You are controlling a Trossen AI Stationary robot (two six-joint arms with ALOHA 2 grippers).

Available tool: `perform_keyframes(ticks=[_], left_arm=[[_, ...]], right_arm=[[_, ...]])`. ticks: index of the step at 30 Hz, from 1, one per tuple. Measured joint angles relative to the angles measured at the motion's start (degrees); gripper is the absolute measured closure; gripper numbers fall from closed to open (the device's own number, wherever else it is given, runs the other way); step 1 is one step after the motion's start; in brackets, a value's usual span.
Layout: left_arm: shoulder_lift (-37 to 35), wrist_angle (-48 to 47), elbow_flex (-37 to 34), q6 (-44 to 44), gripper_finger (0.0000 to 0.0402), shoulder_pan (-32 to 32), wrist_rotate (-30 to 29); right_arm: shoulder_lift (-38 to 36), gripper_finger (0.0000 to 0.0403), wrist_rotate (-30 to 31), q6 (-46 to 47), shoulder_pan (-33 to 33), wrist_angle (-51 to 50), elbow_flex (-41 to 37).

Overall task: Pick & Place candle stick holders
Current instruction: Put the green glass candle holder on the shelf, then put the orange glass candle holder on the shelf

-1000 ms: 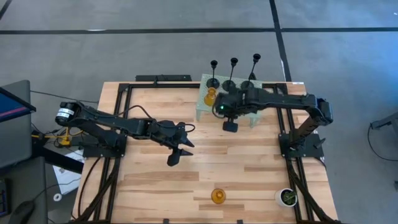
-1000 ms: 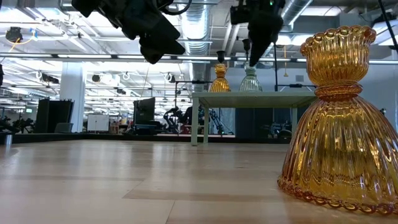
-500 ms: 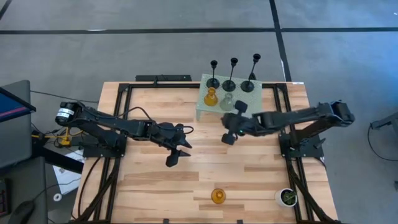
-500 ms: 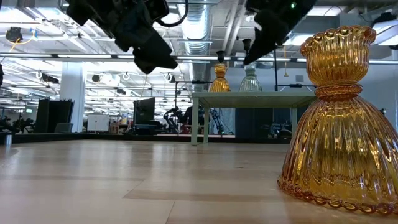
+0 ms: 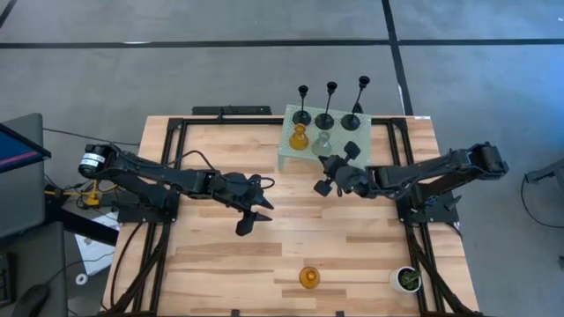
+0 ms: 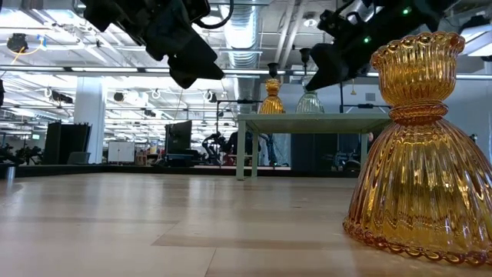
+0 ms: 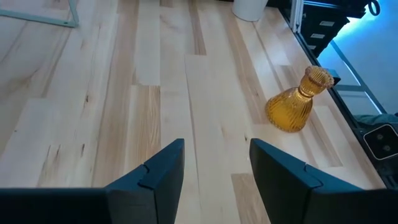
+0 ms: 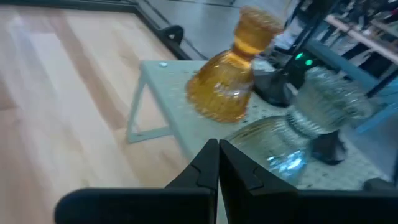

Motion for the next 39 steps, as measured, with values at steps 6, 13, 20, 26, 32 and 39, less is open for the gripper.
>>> perform_keyframes(ticks=[6,13,20,26,32,39], left_arm=[[0.00,0.37,0.00,0.04,0.0220,0.00,0.00],[0.00,0.41,0.00,0.04,0.0220,0.00,0.00],[0.00,0.41,0.00,0.04,0.0220,0.00,0.00],[0.00,0.42,0.00,0.02,0.0220,0.00,0.00],[-0.02,0.42,0.00,0.04,0.0220,0.00,0.00],[-0.02,0.42,0.00,0.02,0.0220,0.01,0.00]], right_arm=[[0.00,0.0403,-0.92,-2.79,-2.93,1.92,0.00],[0.02,0.0403,-1.81,-3.03,-5.01,2.36,0.00],[0.02,0.0403,-2.00,-3.39,-6.33,2.42,0.00],[0.02,0.0403,-2.05,-3.42,-7.70,2.46,0.00],[0.04,0.0403,-2.23,-3.94,-8.64,2.54,0.00],[-2.26,0.0403,-4.78,-4.27,-4.79,2.67,0.02]])
